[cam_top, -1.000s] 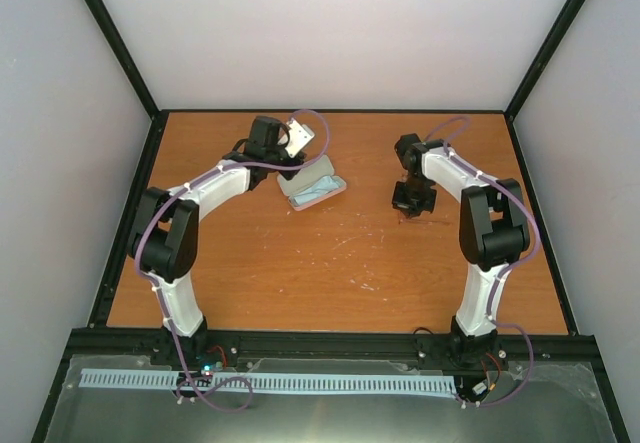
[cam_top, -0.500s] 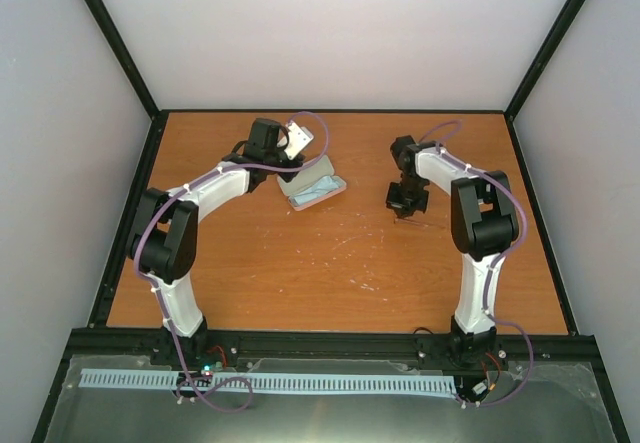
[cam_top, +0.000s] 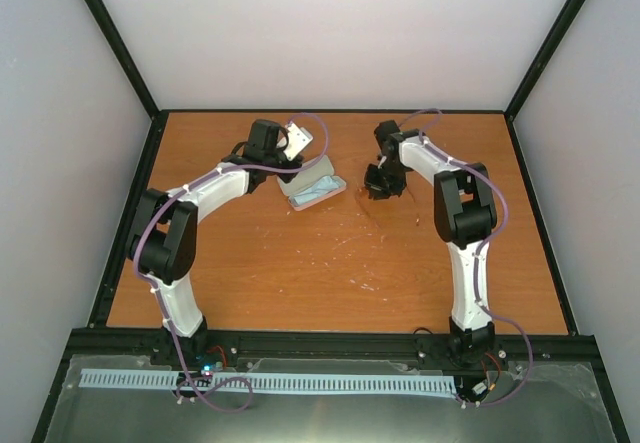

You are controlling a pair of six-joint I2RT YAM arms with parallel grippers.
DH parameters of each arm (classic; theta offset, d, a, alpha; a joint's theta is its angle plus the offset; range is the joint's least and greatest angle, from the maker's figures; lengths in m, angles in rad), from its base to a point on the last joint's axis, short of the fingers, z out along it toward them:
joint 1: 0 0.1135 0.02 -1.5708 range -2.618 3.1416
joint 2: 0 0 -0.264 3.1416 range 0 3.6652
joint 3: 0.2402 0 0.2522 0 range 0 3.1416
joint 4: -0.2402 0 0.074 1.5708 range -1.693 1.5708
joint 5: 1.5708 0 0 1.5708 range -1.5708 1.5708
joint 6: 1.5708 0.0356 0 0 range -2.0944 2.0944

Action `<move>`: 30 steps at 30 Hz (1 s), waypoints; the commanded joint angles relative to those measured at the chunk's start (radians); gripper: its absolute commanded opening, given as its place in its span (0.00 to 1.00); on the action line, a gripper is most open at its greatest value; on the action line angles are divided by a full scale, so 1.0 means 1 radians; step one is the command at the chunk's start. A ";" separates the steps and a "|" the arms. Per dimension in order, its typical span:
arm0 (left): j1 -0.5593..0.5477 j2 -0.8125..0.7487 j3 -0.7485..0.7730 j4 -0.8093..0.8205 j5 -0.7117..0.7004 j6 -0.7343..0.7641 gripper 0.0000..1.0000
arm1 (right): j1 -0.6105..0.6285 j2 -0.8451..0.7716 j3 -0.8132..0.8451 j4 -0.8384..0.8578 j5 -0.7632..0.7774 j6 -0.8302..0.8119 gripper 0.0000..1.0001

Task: Organize the sunglasses
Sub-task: Move the sunglasses to the center of the board, then pick up the sunglasses from the center of the board.

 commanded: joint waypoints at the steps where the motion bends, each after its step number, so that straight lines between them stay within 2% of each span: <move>1: -0.002 -0.047 0.001 0.006 -0.015 -0.003 0.21 | 0.016 -0.015 0.089 -0.049 0.010 -0.037 0.15; 5: -0.002 -0.051 -0.006 0.010 -0.021 0.005 0.21 | 0.016 -0.142 0.067 -0.086 0.106 -0.149 0.32; 9: -0.002 -0.043 0.001 0.013 -0.023 0.013 0.21 | 0.014 -0.242 0.006 -0.032 0.223 -0.320 0.45; 16: -0.002 -0.034 0.006 0.002 -0.045 0.042 0.21 | 0.012 -0.135 0.092 -0.018 0.251 -0.606 0.68; 17: -0.002 -0.036 0.004 0.000 -0.050 0.048 0.21 | 0.008 -0.123 0.103 -0.007 0.242 -0.623 0.75; 19: -0.001 -0.041 -0.003 -0.001 -0.062 0.061 0.21 | 0.016 -0.118 0.101 0.034 0.265 -0.682 0.98; 23: -0.002 -0.049 -0.015 -0.004 -0.077 0.075 0.21 | 0.032 -0.160 0.040 0.153 0.327 -0.807 1.00; 25: -0.002 -0.050 -0.016 -0.005 -0.083 0.075 0.21 | 0.030 -0.207 -0.036 0.221 0.269 -0.892 1.00; 30: -0.002 -0.050 -0.012 -0.011 -0.084 0.061 0.21 | 0.005 -0.442 -0.317 0.531 0.108 -1.075 1.00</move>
